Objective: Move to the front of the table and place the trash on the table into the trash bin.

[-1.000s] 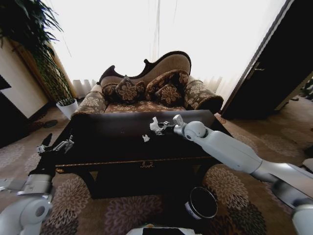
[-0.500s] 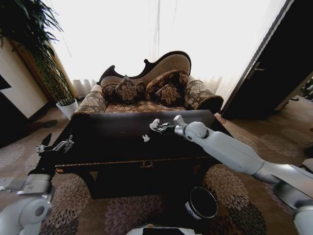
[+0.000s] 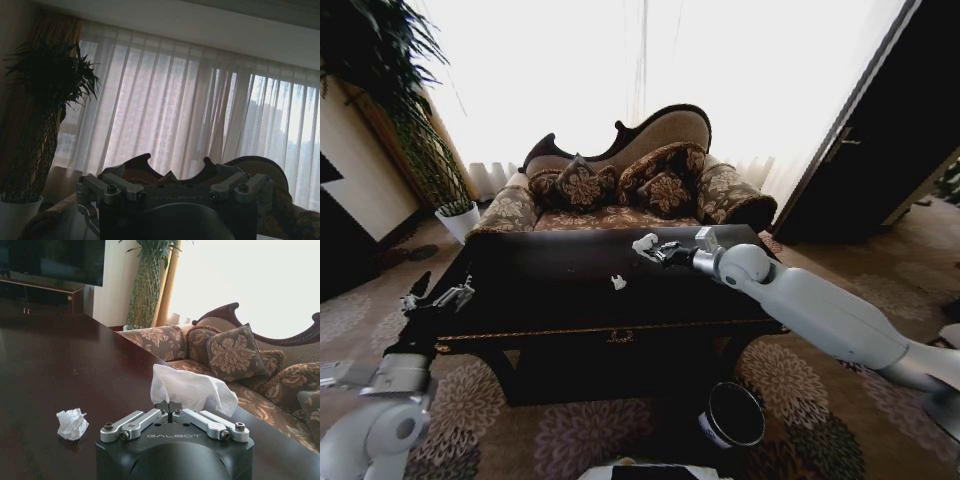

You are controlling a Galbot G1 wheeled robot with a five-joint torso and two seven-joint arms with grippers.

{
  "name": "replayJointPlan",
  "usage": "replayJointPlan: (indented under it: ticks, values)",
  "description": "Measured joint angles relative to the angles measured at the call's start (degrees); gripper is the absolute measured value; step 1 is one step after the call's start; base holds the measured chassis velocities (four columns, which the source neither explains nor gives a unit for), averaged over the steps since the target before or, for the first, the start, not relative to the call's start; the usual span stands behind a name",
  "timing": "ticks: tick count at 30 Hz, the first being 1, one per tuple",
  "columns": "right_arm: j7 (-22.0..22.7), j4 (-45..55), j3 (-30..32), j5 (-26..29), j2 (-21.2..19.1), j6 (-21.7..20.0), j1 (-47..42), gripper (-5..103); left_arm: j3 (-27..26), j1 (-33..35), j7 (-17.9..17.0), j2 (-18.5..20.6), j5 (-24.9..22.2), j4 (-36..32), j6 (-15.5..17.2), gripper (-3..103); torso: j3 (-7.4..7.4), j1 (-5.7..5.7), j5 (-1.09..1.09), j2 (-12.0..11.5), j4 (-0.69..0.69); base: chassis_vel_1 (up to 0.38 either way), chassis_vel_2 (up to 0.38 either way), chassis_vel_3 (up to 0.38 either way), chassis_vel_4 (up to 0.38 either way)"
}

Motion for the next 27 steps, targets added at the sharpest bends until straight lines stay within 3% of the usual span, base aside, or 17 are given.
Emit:
replayJointPlan:
  ticks: [7, 12, 14, 15, 16, 19, 20, 23, 26, 27]
  values:
    - [0.52, 9.43, 13.37, 0.23, -8.59, 1.02, -14.33, 0, 1.22, -0.68, -0.12, -0.72, 0.03, 0.07, -0.02, 100, 0.0, 0.0, 0.03, 0.0, -0.04, 0.0, 0.0, 0.0, 0.0]
    - [2.48, 13.23, 16.94, 1.2, -10.42, 1.74, -17.68, 0, -0.42, 0.47, -0.14, -3.25, 0.23, -0.98, -1.08, 100, 0.0, -0.01, 0.01, 0.0, 0.02, 0.0, 0.0, 0.0, 0.0]
    - [3.77, 15.86, 23.22, 1.93, -10.99, 1.8, -22.46, 0, -0.31, 0.16, -0.15, -3.85, 0.26, -1.16, -1.23, 100, 0.0, 0.0, 0.02, 0.0, 0.04, 0.0, 0.0, 0.0, 0.0]
    - [3.77, 15.86, 23.22, 1.93, -10.99, 1.8, -22.46, 0, -0.31, 0.16, -0.15, -3.85, 0.26, -1.16, -1.23, 100, 0.0, 0.0, 0.02, 0.0, 0.04, 0.0, 0.0, 0.0, 0.0]
    - [4.03, 17.37, 30.06, 1.98, -11.09, 1.84, -27.34, 0, 0.2, -0.34, -0.15, -3.78, 0.27, -1.04, -1.23, 100, 0.0, 0.0, -0.03, 0.0, 0.03, 0.0, 0.0, 0.0, 0.0]
    - [4.01, 20.04, 46.32, 1.4, -9.93, 2.37, -41.7, 0, 1.15, -1.14, -0.15, -2.9, 0.29, -0.37, -1.23, 100, 0.0, 0.0, -0.03, 0.0, 0.0, 0.0, 0.0, 0.0, 0.0]
    - [4.01, 20.04, 46.32, 1.4, -9.93, 2.37, -41.7, 0, 1.15, -1.14, -0.15, -2.9, 0.29, -0.37, -1.23, 100, 0.0, 0.0, -0.03, 0.0, 0.0, 0.0, 0.0, 0.0, 0.0]
    - [3.58, 22.97, 62.23, -0.11, -5.08, 3.59, -60.37, 0, 1.78, -1.89, -0.17, -2.04, 0.29, 0.13, -1.21, 100, 0.0, -0.01, 0.03, 0.0, -0.02, 0.0, 0.0, 0.0, 0.0]
    - [2.97, 25.48, 70.71, -2.13, 1.34, 4.21, -69.93, 0, 2.22, -2.1, -0.18, -1.79, 0.29, 0.34, -1.18, 100, 0.0, -0.01, -0.01, 0.0, -0.01, 0.0, 0.0, 0.0, 0.0]
    - [2.97, 25.48, 70.71, -2.13, 1.34, 4.21, -69.93, 0, 2.22, -2.1, -0.18, -1.79, 0.29, 0.34, -1.18, 100, 0.0, -0.01, -0.01, 0.0, -0.01, 0.0, 0.0, 0.0, 0.0]
